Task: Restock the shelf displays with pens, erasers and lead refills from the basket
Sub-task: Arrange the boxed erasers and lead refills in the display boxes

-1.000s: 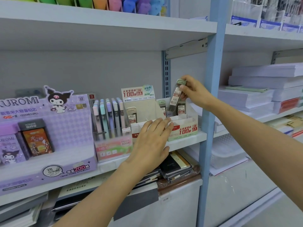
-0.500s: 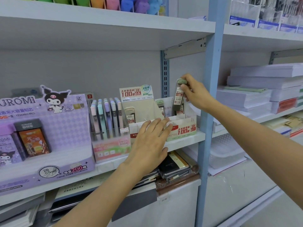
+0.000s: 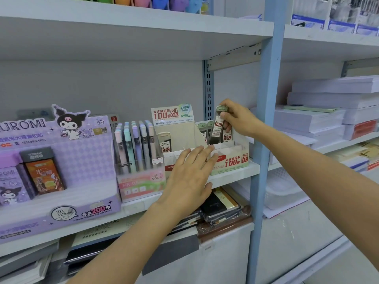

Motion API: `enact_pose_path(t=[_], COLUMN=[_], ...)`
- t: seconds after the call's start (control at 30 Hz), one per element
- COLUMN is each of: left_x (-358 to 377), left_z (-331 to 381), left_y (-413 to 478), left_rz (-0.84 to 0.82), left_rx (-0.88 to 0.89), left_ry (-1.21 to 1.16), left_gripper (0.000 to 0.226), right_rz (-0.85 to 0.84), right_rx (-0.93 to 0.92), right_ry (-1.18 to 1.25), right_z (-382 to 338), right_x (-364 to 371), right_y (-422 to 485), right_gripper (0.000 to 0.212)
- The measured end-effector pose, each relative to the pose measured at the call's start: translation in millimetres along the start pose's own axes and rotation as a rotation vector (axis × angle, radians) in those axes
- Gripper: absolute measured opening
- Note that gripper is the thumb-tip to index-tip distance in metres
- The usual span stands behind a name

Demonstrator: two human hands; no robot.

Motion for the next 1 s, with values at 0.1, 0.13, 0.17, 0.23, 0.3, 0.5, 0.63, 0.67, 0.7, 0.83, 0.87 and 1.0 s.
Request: enact_pose_path(t=[0.1,0.13,0.17,0.23,0.3,0.5,0.63,0.67,0.7,0.83,0.87,1.0], left_x=[1,1,1,1,1,-3,-21,-21,-17,39,60,151], left_z=[0,1,1,2,2,1,1,1,1,4,5,19], left_y=[0,0,0,1,1,-7,-45,-62,-82,-179,-206,-313], left_rz=[-0.019,-0.024,-0.028,-0.026,-0.013,-0.026,0.106,0.164,0.201,-0.019,-0.140,-0.643], left_rx=[-0.002,-0.004,-0.006,-0.005,-0.007,0.034,0.043,0.055,0.058,-0.090,-0.180,-0.423], left_ry=[0.014,0.018,0.018,0.018,0.008,-0.034,-0.183,-0.191,-0.205,-0.378,-0.441,-0.626], left_gripper=[0.068,0.068,0.068,0.068,0.068,0.070,0.048,0.039,0.031,0.018,0.017,0.016], right_rz=[-0.008,-0.018,-0.035,-0.028,0.062,0.185,0.261,0.220,0.139,-0.435,-0.596,-1.105], right_rx=[-0.008,0.000,0.006,-0.004,-0.035,-0.043,-0.193,-0.228,-0.245,-0.189,-0.176,-0.059], right_ry=[-0.025,-0.022,-0.031,-0.091,-0.178,-0.270,-0.168,-0.098,-0.014,0.141,0.112,0.008], right_z=[-1,0,1,3,4,-3,-46,-57,-66,-79,-76,-44], right_x=[0,3,7,15,19,13,7,15,28,119,146,256], right_y=[4,4,4,2,-1,-14,-58,-76,-95,-175,-194,-269], right_gripper=[0.009,0.010,0.012,0.019,0.023,0.024,0.018,0.017,0.017,0.022,0.023,0.021])
Point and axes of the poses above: each hand's wrist, its own y-axis towards the middle knuckle, its own x-axis out of the palm, z = x × y, the point moved 5 cm from there along y, towards the middle knuckle, and after that the axes turned 3 degrees about -y, right-handed, at the moved point
